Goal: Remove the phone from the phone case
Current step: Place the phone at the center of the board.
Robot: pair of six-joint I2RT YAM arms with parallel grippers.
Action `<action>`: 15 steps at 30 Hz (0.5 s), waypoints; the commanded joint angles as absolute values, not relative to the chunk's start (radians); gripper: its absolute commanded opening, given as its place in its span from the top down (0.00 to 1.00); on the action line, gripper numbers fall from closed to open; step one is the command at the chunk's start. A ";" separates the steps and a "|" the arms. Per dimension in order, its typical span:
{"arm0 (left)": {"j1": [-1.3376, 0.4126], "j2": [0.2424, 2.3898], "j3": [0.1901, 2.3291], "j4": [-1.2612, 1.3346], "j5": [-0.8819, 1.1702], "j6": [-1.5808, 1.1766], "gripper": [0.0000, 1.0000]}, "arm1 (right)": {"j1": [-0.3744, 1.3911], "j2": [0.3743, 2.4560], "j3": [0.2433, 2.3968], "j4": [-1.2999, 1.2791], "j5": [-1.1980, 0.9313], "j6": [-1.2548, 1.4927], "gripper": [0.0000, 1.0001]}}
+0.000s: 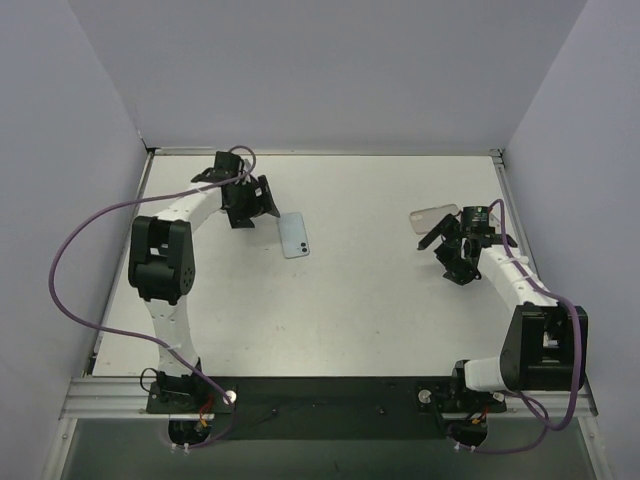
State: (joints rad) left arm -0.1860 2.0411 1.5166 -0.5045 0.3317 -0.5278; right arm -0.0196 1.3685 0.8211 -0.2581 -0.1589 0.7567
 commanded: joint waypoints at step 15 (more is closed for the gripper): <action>-0.123 2.124 1.759 -0.529 -0.177 -0.103 0.02 | -0.006 1.483 0.928 -0.276 -0.238 0.735 0.02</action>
